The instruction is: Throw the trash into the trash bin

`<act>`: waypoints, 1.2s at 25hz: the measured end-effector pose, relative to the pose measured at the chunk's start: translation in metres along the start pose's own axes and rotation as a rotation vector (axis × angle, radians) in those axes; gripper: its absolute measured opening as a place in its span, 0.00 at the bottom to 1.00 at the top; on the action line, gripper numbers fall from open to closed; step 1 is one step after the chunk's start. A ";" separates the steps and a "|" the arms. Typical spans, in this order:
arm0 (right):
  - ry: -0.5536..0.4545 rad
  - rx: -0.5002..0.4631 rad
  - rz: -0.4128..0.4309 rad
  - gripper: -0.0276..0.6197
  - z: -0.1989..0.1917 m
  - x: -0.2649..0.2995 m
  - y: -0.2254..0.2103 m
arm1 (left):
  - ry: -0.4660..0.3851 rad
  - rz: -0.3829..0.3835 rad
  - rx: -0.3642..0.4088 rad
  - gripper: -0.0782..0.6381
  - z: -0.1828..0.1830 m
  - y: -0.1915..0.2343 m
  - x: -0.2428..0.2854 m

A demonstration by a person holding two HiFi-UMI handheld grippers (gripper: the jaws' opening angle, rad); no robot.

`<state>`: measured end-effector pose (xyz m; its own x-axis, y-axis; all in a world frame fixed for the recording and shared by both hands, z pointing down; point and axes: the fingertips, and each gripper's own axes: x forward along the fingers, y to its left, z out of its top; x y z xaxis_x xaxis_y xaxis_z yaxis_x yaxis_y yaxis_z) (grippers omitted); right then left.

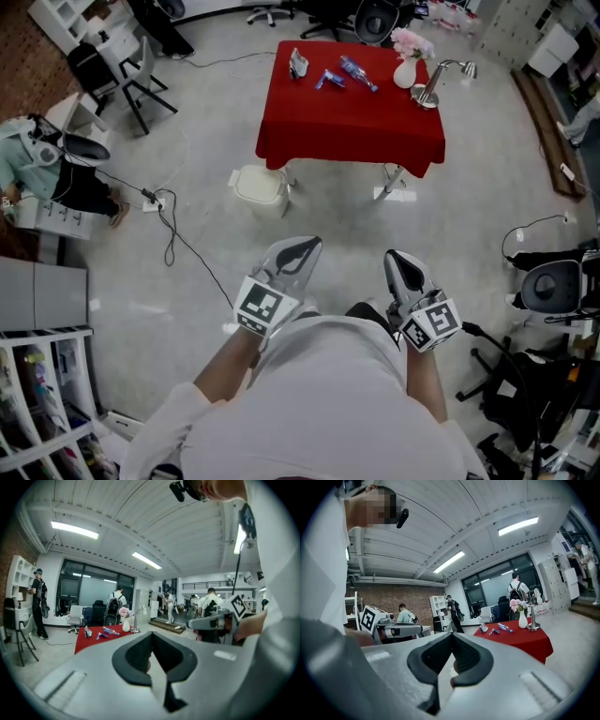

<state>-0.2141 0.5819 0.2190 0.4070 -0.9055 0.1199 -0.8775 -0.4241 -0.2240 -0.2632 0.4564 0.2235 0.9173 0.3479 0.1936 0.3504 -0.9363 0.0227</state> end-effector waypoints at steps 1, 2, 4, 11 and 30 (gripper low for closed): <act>0.003 0.005 -0.001 0.05 -0.002 0.002 0.000 | 0.002 0.002 0.000 0.12 -0.001 0.003 -0.001; 0.006 0.008 -0.001 0.05 -0.003 0.005 0.000 | 0.003 0.005 -0.001 0.12 -0.002 0.007 -0.001; 0.013 0.007 0.006 0.05 -0.002 0.012 -0.001 | 0.002 0.016 -0.003 0.12 -0.002 0.014 0.001; 0.031 0.006 0.072 0.05 0.006 0.053 -0.023 | 0.008 0.071 -0.004 0.12 -0.001 0.043 0.021; 0.149 -0.036 0.374 0.05 0.031 0.243 -0.156 | 0.028 0.382 -0.080 0.12 0.000 0.185 0.137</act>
<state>0.0295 0.4280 0.2535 0.0194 -0.9842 0.1761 -0.9675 -0.0629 -0.2448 -0.0721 0.3306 0.2540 0.9728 -0.0265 0.2300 -0.0320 -0.9993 0.0201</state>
